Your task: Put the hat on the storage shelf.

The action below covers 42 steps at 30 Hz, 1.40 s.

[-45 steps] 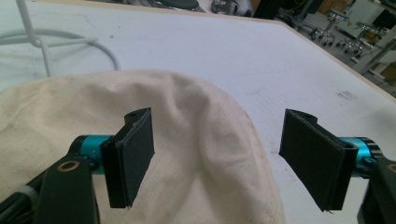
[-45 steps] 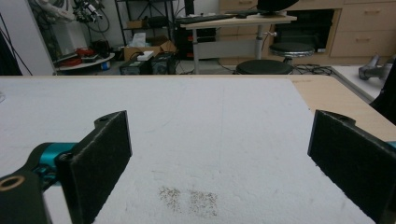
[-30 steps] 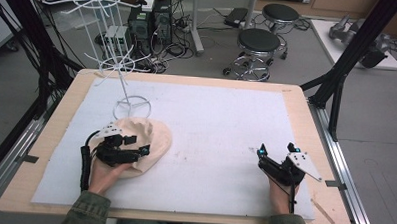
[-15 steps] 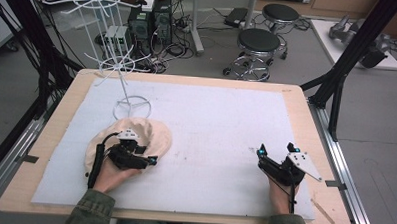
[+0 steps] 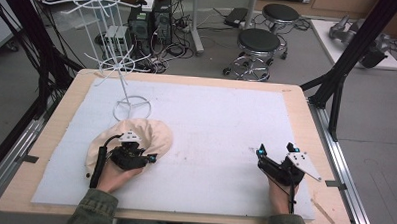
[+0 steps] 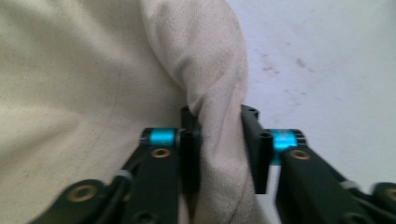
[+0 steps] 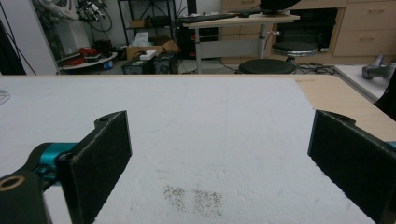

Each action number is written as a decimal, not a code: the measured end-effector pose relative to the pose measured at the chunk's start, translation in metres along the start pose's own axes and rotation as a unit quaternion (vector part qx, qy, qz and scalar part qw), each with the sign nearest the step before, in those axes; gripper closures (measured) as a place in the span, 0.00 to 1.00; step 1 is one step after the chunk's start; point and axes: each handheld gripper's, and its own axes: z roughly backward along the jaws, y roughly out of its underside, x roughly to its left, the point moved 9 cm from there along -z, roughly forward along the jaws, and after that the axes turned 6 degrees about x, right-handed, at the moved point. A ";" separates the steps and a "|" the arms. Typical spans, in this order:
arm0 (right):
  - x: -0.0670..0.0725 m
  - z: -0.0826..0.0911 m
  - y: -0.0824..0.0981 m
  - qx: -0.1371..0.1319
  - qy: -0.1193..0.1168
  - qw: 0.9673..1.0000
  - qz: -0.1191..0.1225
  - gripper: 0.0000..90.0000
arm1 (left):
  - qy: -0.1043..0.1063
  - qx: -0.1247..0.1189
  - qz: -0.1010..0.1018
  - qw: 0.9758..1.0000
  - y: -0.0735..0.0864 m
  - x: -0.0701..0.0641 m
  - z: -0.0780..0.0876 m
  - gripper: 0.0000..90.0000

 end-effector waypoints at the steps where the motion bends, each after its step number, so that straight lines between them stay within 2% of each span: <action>1: 0.000 0.000 0.000 0.001 -0.001 1.000 -0.001 0.06 | 0.011 -0.004 0.004 1.000 0.000 0.000 0.000 0.86; 2: -0.001 0.000 -0.001 -0.003 -0.001 1.000 0.003 0.06 | 0.024 -0.009 0.005 1.000 0.000 -0.002 0.000 0.89; 3: -0.001 0.000 -0.001 -0.003 0.000 1.000 0.004 0.06 | 0.024 -0.009 0.005 1.000 0.000 -0.002 0.000 0.91; 6: 0.000 0.000 0.000 0.001 -0.003 1.000 -0.001 0.06 | 0.014 -0.013 -0.017 1.000 0.000 -0.004 0.001 0.91; 11: 0.000 0.000 0.000 0.001 -0.004 1.000 0.000 0.06 | 0.018 -0.016 -0.020 1.000 0.000 -0.005 0.002 0.91; 12: 0.000 0.000 0.000 0.001 -0.003 1.000 0.001 0.06 | 0.019 -0.024 -0.025 0.999 -0.001 -0.006 0.005 0.91; 16: 0.001 0.000 0.000 0.001 -0.005 1.000 0.000 0.06 | 0.022 -0.035 -0.024 0.999 -0.003 -0.007 0.010 0.91; 18: 0.001 0.000 0.000 0.001 -0.005 1.000 0.000 0.06 | 0.025 -0.050 -0.024 0.998 -0.005 -0.008 0.014 0.91; 23: 0.001 0.000 0.000 -0.001 -0.005 1.000 0.002 0.06 | 0.042 -0.098 -0.039 0.993 -0.014 -0.015 0.032 0.91; 25: 0.001 0.001 -0.001 -0.002 -0.003 1.000 0.003 0.06 | 0.048 -0.121 -0.046 0.990 -0.017 -0.018 0.040 0.91; 26: 0.000 0.001 -0.002 -0.006 0.000 1.000 0.006 0.06 | 0.048 -0.121 -0.046 0.990 -0.017 -0.018 0.040 0.91; 27: 0.000 0.001 -0.002 -0.007 0.000 1.000 0.005 0.06 | 0.049 -0.131 -0.045 0.989 -0.019 -0.018 0.043 0.91; 28: 0.000 0.002 -0.002 -0.006 0.000 1.000 0.001 0.06 | 0.049 -0.158 -0.049 0.985 -0.025 -0.020 0.054 0.91; 29: 0.000 0.001 -0.002 -0.006 -0.001 1.000 0.002 0.06 | 0.050 -0.171 -0.052 0.983 -0.028 -0.021 0.059 0.91; 30: 0.000 0.001 -0.002 -0.006 -0.001 1.000 0.002 0.06 | 0.050 -0.171 -0.052 0.983 -0.028 -0.021 0.059 0.91; 31: 0.000 0.001 -0.002 -0.006 -0.001 1.000 0.002 0.06 | 0.051 -0.184 -0.057 0.980 -0.030 -0.023 0.064 0.91; 32: 0.000 0.001 -0.002 -0.007 -0.001 1.000 0.005 0.06 | 0.055 -0.207 -0.061 0.975 -0.036 -0.026 0.074 0.91; 34: 0.000 0.001 -0.002 -0.006 -0.001 1.000 0.006 0.06 | 0.055 -0.235 -0.069 0.968 -0.042 -0.029 0.087 0.91; 35: 0.000 0.001 -0.002 -0.006 -0.001 1.000 0.005 0.06 | 0.056 -0.254 -0.073 0.963 -0.046 -0.030 0.095 0.91; 36: 0.000 0.001 -0.002 -0.008 0.001 1.000 0.005 0.06 | 0.056 -0.254 -0.073 0.963 -0.046 -0.030 0.095 0.91; 38: 0.000 0.001 -0.002 -0.008 0.001 1.000 0.004 0.06 | 0.047 -0.285 -0.081 0.954 -0.052 -0.032 0.111 0.91; 39: 0.000 0.002 -0.002 -0.007 0.002 1.000 0.002 0.06 | 0.045 -0.294 -0.083 0.951 -0.054 -0.033 0.116 0.91; 40: 0.000 0.001 -0.002 -0.007 0.001 1.000 0.003 0.06 | 0.046 -0.316 -0.087 0.944 -0.058 -0.035 0.127 0.91; 42: 0.000 0.002 -0.002 -0.007 0.001 1.000 0.006 0.06 | 0.046 -0.327 -0.095 0.939 -0.060 -0.038 0.135 0.91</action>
